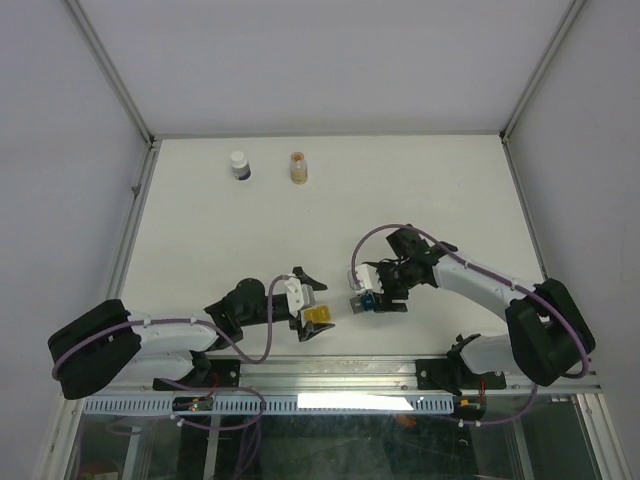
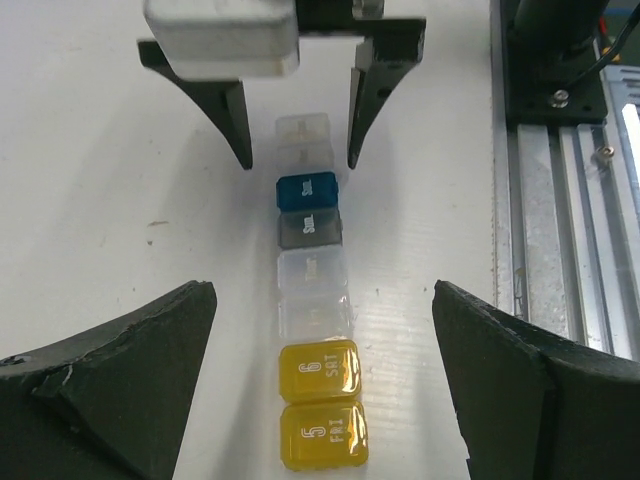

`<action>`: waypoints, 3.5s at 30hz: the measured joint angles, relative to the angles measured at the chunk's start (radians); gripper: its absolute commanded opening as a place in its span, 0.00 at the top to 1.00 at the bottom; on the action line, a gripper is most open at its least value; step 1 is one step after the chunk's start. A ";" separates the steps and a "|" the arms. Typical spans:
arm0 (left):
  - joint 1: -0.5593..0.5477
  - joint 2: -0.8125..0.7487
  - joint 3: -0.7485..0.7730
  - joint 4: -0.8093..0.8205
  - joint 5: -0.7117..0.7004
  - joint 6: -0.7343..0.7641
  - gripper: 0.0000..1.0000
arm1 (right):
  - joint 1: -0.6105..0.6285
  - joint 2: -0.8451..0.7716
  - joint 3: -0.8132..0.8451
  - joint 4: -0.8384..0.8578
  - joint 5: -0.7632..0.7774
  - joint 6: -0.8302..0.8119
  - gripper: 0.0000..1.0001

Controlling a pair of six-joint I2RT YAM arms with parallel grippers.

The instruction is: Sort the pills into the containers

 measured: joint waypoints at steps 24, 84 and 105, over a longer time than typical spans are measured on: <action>-0.079 0.505 0.227 0.105 -0.077 0.030 0.25 | -0.238 -0.035 0.003 -0.200 -0.272 -0.327 0.24; -0.092 0.559 0.264 0.008 -0.138 0.019 0.73 | -0.166 0.034 -0.061 -0.003 -0.254 -0.285 0.55; -0.091 0.559 0.274 -0.012 -0.126 0.014 0.88 | -0.195 0.117 0.023 -0.117 -0.294 -0.194 0.79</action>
